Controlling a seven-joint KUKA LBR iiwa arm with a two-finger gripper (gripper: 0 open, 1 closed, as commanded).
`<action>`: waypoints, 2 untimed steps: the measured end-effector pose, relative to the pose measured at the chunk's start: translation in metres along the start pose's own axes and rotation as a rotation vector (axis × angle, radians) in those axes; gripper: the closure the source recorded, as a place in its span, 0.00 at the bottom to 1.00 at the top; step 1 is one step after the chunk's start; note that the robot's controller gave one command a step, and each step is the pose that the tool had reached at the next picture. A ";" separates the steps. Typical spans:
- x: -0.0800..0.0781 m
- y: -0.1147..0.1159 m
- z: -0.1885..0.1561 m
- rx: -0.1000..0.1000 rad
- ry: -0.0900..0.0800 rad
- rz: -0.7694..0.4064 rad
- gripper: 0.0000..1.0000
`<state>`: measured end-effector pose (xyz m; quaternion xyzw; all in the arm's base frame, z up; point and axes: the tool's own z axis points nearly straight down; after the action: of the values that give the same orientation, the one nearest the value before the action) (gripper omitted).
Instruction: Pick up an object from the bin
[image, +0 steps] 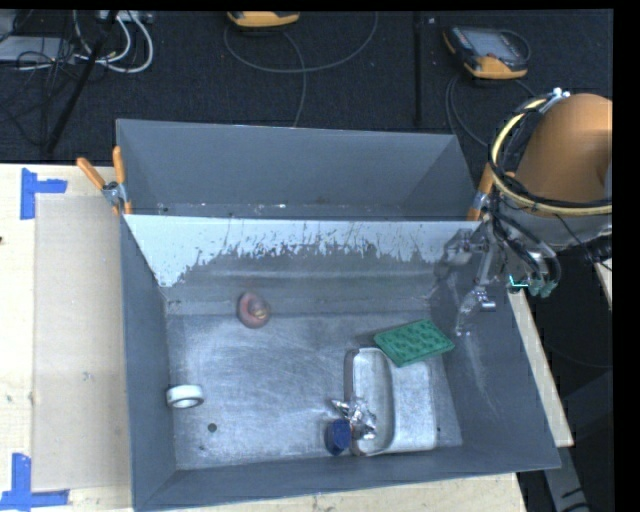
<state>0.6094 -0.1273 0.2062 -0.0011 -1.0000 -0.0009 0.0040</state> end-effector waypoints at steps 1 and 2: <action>0.020 -0.004 0.137 0.003 -0.013 -0.098 0.00; 0.010 -0.018 0.118 0.004 -0.010 -0.410 0.00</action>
Offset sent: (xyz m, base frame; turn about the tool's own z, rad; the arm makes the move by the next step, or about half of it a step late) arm -0.0226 -0.0046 -0.1362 -0.0998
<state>0.5980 -0.1452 0.0887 0.2023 -0.9793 0.0005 -0.0012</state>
